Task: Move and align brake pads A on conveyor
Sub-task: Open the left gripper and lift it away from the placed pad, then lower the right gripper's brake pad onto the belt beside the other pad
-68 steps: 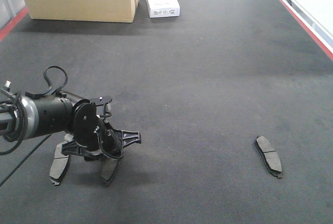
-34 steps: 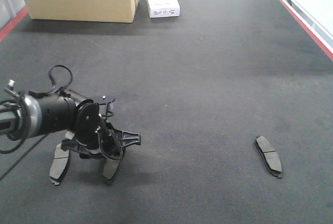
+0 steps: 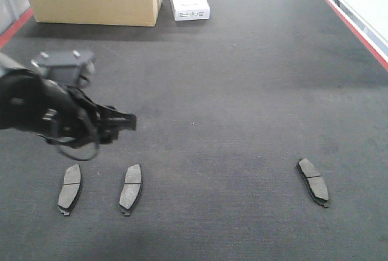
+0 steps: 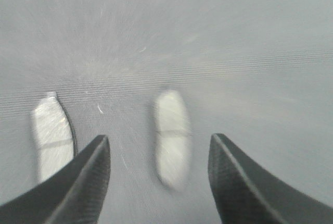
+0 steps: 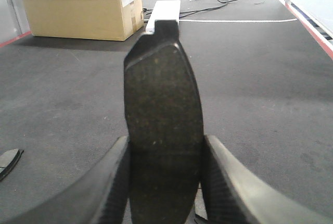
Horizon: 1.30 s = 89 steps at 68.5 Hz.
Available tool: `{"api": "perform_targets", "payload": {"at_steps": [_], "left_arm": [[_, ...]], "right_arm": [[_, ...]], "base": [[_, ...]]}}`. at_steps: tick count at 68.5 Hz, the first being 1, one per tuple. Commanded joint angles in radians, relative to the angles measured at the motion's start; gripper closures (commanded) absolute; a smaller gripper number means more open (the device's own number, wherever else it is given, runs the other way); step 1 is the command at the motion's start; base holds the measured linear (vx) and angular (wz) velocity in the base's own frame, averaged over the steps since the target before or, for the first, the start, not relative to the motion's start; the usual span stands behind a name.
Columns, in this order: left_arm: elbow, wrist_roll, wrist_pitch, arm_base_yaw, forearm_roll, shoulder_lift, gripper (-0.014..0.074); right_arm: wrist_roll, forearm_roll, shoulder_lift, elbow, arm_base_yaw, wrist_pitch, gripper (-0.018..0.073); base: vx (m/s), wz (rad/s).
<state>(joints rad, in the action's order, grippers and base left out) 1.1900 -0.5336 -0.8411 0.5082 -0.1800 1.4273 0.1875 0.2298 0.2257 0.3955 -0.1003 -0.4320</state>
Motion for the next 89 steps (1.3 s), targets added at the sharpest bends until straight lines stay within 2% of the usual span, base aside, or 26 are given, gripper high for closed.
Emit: {"api": "perform_targets", "payload": {"at_steps": [1,18,43,55,70,89], "left_arm": [[0.022,0.002,-0.020,0.035,-0.008,-0.136,0.0179],[-0.005,-0.006,-0.076,0.107,-0.010,-0.394,0.0179],[-0.381,-0.026,-0.023,0.110,-0.163,-0.868,0.0179],[-0.519,-0.024,-0.023,0.110,-0.161,-1.053,0.0179],[-0.607,-0.024,-0.024,0.110,-0.157,-1.174,0.0179],[-0.608,-0.024,-0.045,0.110,-0.158,-1.177,0.0179]], "right_arm": [[0.007,0.004,0.008,0.029,0.007,0.101,0.0566],[0.007,0.004,0.008,0.029,0.007,0.101,0.0566],[0.007,0.004,0.008,0.029,0.007,0.101,0.0566],[0.007,0.004,0.008,0.029,0.007,0.101,0.0566],[0.007,0.004,0.008,0.029,0.007,0.101,0.0566],[0.007,0.004,0.008,0.029,0.007,0.101,0.0566]], "base": [[0.00,0.00],[0.00,0.00],[0.00,0.00],[0.00,0.00],[0.00,0.00],[0.00,0.00]]}}
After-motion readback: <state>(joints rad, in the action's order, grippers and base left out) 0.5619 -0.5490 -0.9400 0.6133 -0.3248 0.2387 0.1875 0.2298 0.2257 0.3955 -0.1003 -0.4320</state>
